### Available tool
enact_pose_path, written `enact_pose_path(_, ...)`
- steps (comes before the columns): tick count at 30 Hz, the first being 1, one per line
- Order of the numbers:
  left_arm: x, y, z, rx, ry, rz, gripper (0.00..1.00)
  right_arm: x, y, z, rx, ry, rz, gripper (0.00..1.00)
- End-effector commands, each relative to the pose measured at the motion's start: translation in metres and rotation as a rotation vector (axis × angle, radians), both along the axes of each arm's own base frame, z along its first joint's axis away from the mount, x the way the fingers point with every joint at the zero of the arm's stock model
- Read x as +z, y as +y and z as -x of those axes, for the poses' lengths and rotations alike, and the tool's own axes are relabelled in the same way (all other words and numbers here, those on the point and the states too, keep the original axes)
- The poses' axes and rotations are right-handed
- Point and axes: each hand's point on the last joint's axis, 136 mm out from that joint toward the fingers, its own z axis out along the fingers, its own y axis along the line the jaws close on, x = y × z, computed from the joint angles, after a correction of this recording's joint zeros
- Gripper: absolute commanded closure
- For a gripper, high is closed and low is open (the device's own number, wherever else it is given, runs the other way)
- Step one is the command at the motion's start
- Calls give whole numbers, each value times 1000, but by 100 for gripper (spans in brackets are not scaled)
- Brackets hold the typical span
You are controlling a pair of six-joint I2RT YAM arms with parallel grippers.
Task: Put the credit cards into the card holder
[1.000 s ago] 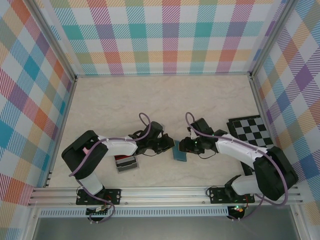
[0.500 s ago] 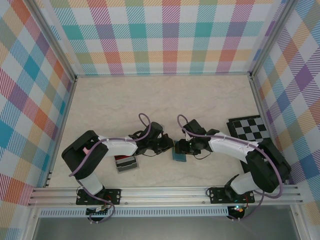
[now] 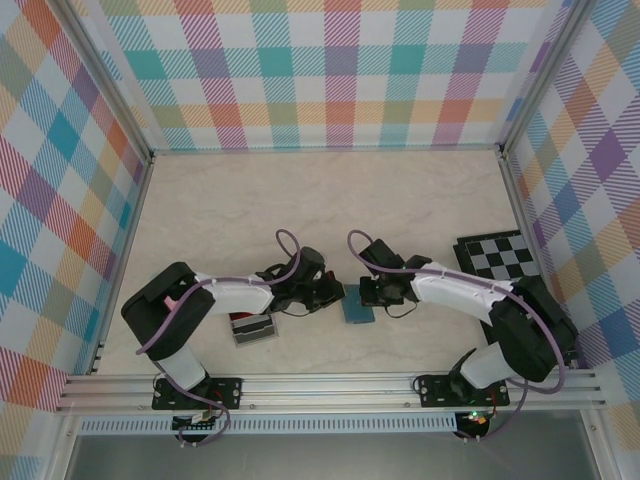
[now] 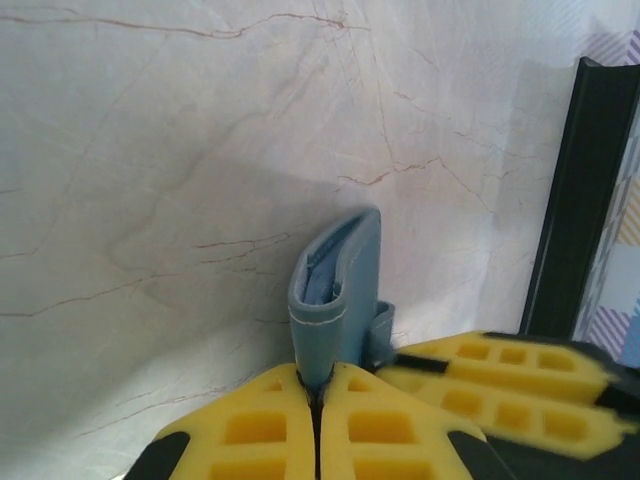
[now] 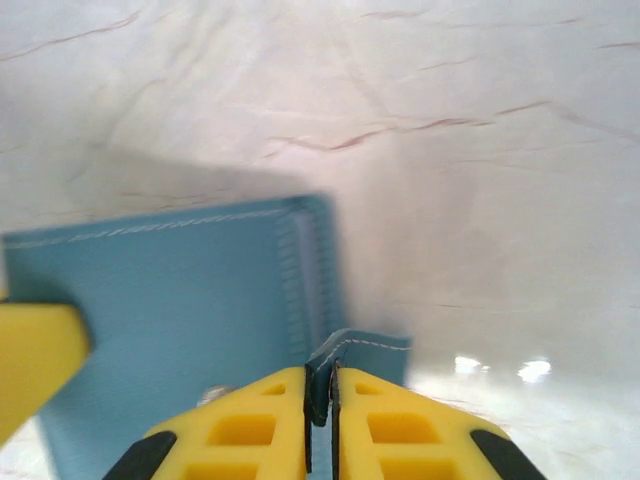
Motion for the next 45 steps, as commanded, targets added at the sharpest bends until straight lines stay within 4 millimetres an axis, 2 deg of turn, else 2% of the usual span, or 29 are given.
enact_pose_path(1,-12,17,15,-14,16,-70,100,-3,-35,4,-45,0,133,88)
enact_pose_path(9,-6,22,13,-42,-1,-103,100,-14,-34,7,-35,52,107,79)
enact_pose_path(13,-5,22,12,-47,-3,-117,100,-23,-34,11,-33,92,125,77)
enact_pose_path(17,-6,24,10,-37,-2,-131,100,-29,-33,22,-4,117,101,75)
enact_pose_path(22,-12,28,8,-18,8,-167,98,-35,-40,31,36,111,138,72)
enact_pose_path(25,-16,28,7,-15,17,-179,97,-31,-39,32,83,69,215,71)
enact_pose_path(28,-15,33,5,1,6,-200,97,-25,-50,29,58,38,339,70)
enact_pose_path(30,-13,34,3,2,-3,-202,97,-22,-49,30,62,24,326,70)
enact_pose_path(34,-15,33,4,-13,2,-211,98,-20,-31,32,124,6,239,69)
enact_pose_path(36,-14,31,4,-20,2,-203,98,-19,-37,31,97,-1,267,68)
enact_pose_path(39,-14,29,5,-41,7,-201,98,-4,-36,24,74,-19,277,73)
enact_pose_path(42,-15,28,7,-56,8,-208,98,12,-16,21,92,-31,175,78)
enact_pose_path(45,-14,29,7,-57,7,-209,98,25,-8,18,73,-42,119,79)
